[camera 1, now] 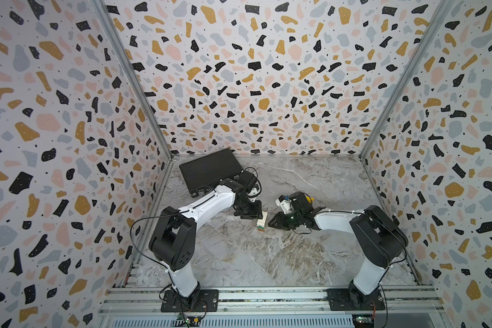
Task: Assemble an ice cream with lego
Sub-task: Assemble the lego brick with the lego brick.
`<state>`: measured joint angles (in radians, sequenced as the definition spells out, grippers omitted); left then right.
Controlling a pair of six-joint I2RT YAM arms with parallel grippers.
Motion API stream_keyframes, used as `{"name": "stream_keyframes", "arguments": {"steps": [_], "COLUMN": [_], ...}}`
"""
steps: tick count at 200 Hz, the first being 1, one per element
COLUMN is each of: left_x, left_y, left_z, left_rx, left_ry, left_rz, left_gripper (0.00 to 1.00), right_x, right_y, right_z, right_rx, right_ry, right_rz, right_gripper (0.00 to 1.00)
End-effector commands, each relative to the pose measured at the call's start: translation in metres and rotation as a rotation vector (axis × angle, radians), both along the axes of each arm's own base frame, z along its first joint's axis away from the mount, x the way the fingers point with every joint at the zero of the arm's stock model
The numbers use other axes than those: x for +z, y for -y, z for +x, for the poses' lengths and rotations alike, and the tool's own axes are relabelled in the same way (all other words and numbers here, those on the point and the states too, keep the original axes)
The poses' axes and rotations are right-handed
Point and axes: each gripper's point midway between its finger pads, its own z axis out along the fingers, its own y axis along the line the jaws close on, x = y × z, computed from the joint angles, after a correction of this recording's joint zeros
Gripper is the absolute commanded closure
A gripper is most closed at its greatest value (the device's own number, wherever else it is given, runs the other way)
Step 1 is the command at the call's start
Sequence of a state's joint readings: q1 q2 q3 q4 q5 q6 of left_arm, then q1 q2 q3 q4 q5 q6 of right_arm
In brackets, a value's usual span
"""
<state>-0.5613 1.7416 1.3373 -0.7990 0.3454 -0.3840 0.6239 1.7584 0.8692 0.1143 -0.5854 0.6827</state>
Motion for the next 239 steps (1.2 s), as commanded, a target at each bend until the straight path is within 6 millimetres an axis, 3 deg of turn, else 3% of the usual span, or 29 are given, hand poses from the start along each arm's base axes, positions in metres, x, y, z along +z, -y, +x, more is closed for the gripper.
{"name": "stream_keyframes", "arguments": {"steps": [1,95,135,163,239], "left_x": [-0.004,0.024,0.035,0.033,0.020], "left_y": [-0.012,-0.001,0.000,-0.006,0.008], "left_z": [-0.003,0.006,0.000,-0.003,0.006], "left_rx": [0.004,-0.015,-0.140,-0.223,-0.335], "left_ry": [-0.027,0.030,0.058,0.112,0.192], "left_rz": [0.071,0.011,0.027,0.121,0.257], "left_gripper": [0.53,0.25,0.12,0.10,0.19], "right_x": [0.023,0.022,0.023,0.024,0.024], "right_y": [-0.004,-0.003,-0.002,-0.001,-0.002], "right_z": [0.006,0.007,0.007,0.007,0.007], "right_rx": [0.008,0.010,0.008,0.005,0.007], "right_ry": [0.062,0.063,0.069,0.073,0.070], "right_rz": [0.013,0.004,-0.002,-0.006,0.002], "right_gripper": [0.71,0.72,0.72,0.71,0.71]}}
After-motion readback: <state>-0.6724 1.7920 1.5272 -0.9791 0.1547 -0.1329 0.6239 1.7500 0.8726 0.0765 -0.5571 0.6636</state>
